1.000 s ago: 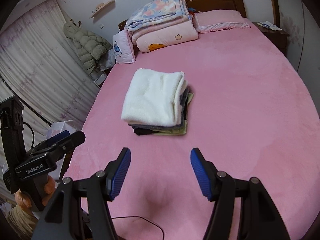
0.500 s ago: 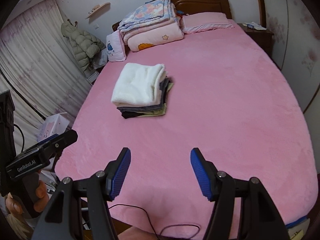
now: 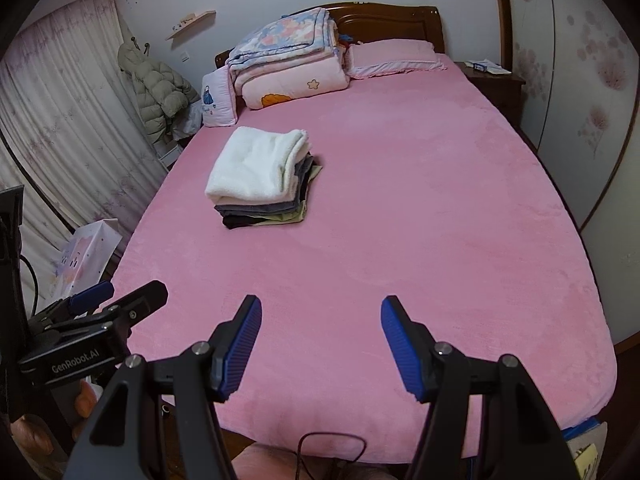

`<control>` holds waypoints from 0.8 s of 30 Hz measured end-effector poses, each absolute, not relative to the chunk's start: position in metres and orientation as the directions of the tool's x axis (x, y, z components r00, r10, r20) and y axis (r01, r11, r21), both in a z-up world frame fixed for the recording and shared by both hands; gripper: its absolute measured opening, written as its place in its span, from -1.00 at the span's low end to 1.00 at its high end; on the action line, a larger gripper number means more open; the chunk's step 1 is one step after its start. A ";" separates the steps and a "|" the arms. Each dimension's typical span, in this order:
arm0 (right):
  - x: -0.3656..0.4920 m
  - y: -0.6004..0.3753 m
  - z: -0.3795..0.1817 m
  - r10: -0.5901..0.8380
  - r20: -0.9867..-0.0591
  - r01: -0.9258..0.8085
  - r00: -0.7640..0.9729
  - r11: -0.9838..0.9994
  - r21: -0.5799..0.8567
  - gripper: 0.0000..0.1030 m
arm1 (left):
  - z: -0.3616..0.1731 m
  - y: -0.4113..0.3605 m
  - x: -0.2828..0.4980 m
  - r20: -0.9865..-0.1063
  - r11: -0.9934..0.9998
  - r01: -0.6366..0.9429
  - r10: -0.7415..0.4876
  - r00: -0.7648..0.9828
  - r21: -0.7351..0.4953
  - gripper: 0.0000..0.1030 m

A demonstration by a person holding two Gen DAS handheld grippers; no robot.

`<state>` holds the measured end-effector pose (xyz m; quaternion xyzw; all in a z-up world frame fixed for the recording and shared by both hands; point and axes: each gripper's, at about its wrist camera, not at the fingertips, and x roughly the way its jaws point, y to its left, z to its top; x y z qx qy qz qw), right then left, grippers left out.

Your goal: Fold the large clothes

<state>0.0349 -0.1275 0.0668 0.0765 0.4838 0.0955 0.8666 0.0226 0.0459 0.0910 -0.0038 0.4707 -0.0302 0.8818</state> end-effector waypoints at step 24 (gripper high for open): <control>0.014 -0.127 0.060 0.161 -0.840 -0.102 0.517 0.987 0.127 0.21 | 0.078 0.018 0.008 -0.856 0.997 0.077 -0.026 0.517 0.016 0.98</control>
